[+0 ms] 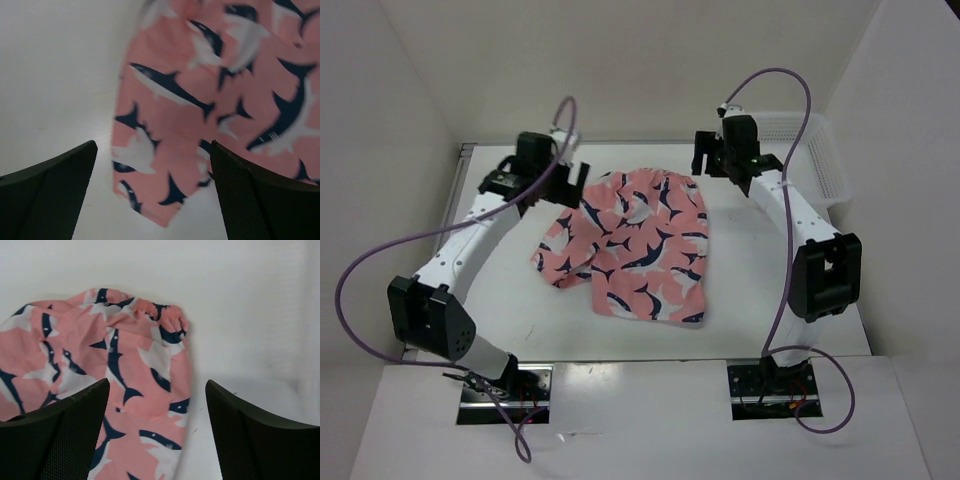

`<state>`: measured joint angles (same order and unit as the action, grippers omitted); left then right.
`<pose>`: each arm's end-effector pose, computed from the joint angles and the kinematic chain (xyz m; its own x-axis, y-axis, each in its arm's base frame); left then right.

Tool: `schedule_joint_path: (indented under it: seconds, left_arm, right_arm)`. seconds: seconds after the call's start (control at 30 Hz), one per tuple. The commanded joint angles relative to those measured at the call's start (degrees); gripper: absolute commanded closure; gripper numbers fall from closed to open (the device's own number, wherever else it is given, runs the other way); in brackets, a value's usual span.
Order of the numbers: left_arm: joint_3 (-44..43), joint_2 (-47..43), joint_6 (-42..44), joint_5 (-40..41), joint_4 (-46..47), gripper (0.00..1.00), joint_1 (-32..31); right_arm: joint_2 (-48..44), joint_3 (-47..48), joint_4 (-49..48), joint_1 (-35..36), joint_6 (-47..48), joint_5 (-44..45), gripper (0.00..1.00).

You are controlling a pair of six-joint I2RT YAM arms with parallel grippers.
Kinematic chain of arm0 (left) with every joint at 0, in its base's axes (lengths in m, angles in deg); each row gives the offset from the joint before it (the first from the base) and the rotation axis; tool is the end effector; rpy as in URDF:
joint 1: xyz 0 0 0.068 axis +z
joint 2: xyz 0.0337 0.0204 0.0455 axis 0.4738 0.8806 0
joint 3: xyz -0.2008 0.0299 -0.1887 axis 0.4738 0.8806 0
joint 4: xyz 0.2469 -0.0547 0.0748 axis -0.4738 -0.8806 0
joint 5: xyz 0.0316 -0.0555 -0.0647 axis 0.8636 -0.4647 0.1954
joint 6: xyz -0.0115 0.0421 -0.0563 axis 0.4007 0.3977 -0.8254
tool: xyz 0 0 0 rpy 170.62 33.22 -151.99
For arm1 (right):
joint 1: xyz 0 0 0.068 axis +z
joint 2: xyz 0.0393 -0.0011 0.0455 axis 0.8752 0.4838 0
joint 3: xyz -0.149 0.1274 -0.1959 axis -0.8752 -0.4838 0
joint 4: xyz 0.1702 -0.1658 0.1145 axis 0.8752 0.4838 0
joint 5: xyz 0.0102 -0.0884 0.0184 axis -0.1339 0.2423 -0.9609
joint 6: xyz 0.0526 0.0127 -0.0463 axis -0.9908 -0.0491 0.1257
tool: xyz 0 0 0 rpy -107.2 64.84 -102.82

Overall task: Fold and stack the shorts
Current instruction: Move the shorts to the center of the board

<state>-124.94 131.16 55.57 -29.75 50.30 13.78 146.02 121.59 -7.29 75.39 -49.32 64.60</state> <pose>0.3519 -0.0879 0.3541 -0.5513 0.1388 -0.8227 0.2072 0.9779 0.0262 0.4151 0.1043 0.3161 -0.5633 0.0488 -0.8248 -0.1214 0.9825 0.1410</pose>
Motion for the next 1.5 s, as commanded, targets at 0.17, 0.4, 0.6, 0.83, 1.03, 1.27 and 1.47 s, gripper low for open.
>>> schedule_joint_path:
  seconds: [0.17,0.4,0.6,0.83,1.03,1.27,1.47]
  left_arm:
    - [8.2,4.5,0.2,8.8,2.4,0.0,-30.2]
    - [2.4,14.4,0.2,-8.7,3.8,0.0,-34.2]
    - [-1.1,20.2,0.2,-16.4,7.3,0.0,-38.8]
    - [-2.4,25.9,0.2,-17.8,7.9,0.0,-42.7]
    - [0.6,31.0,0.2,-9.4,12.1,0.0,-46.3]
    - [5.0,29.3,0.2,-5.6,12.7,0.66,-46.3]
    - [5.5,19.4,0.2,-0.6,6.2,1.0,-44.6]
  right_arm:
    - [1.6,-4.6,-4.1,-0.5,5.3,7.6,0.26]
    - [-0.9,1.0,-4.1,-8.1,2.5,12.5,0.28]
    - [-8.7,-2.7,-4.1,-12.6,3.2,11.5,0.26]
    - [-22.9,-13.8,-5.3,-14.9,4.4,10.1,0.25]
    - [-30.1,-20.6,-4.7,-16.0,3.8,8.2,0.25]
    - [-30.9,-21.2,-4.1,-16.5,2.8,4.4,0.25]
    - [-27.1,-20.0,-4.6,-14.3,3.1,-1.9,0.25]
